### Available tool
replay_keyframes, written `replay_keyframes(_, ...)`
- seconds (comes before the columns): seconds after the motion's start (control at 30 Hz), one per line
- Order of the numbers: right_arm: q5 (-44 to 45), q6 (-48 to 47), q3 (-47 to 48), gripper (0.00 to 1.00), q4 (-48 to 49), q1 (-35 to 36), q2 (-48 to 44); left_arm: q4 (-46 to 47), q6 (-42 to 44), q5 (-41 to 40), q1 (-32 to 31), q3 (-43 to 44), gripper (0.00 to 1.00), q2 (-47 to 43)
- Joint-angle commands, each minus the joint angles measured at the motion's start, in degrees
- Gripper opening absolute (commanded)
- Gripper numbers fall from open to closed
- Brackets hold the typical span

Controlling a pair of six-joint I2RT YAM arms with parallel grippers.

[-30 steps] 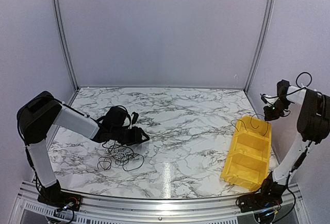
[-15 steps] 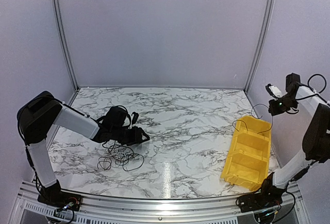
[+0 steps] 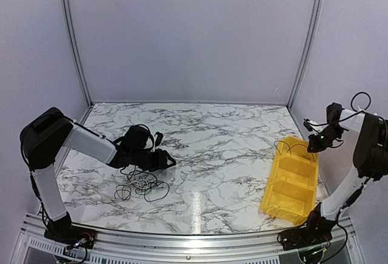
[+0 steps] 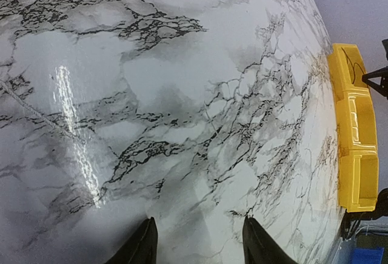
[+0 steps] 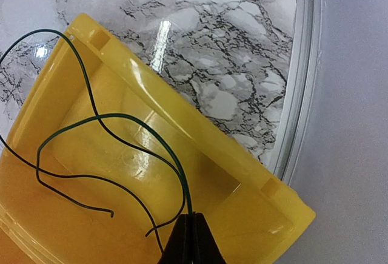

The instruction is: Untangle the cables

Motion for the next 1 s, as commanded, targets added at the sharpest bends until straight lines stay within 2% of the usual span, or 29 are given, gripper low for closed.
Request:
replay_keyframes(0.0, 0.09, 0.01, 1.85, 0.09, -0.91, 1.58, -1.18, -6.31, 0.22, -1.95, -0.12, -2.59, 0.51, 0.06)
replay_keyframes(0.07, 2.66, -0.5, 3.18, 0.2, -2.34, 2.12, -3.23, -6.21, 1.14, -2.27, -0.17, -2.85, 0.51, -2.1)
replay_keyframes(0.1, 4.04, -0.72, 4.1, 0.29, -3.2, 2.16, -4.43, -6.21, 1.5, -2.35, -0.22, -3.08, 0.51, -3.24)
replay_keyframes(0.23, 6.57, -1.54, 7.93, 0.48, -6.68, 2.31, -10.3, -6.12, 3.7, -4.28, -0.43, -4.93, 0.51, -9.07)
replay_keyframes(0.27, 6.48, -1.41, 8.59, 0.5, -7.52, 2.68, -11.52, -6.12, 4.48, -4.71, -0.48, -5.23, 0.51, -10.21)
replay_keyframes(0.43, 4.24, 2.02, 7.63, 0.44, -6.42, 8.69, -10.95, -6.12, 5.68, -5.43, -0.65, -5.62, 0.51, -12.86)
replay_keyframes(0.53, 1.58, 3.84, 6.97, 0.41, -4.56, 12.91, -6.74, -6.12, 5.15, -5.26, -0.75, -5.48, 0.51, -13.04)
replay_keyframes(0.67, 3.13, 4.76, 7.22, 0.4, -0.63, 18.18, -0.34, -6.2, 4.31, -5.58, -0.9, -5.81, 0.51, -14.1)
replay_keyframes(0.97, 1.45, 4.32, 11.14, 0.43, 1.2, 20.88, 9.56, -6.51, 2.46, -7.49, -0.9, -5.94, 0.51, -13.7)
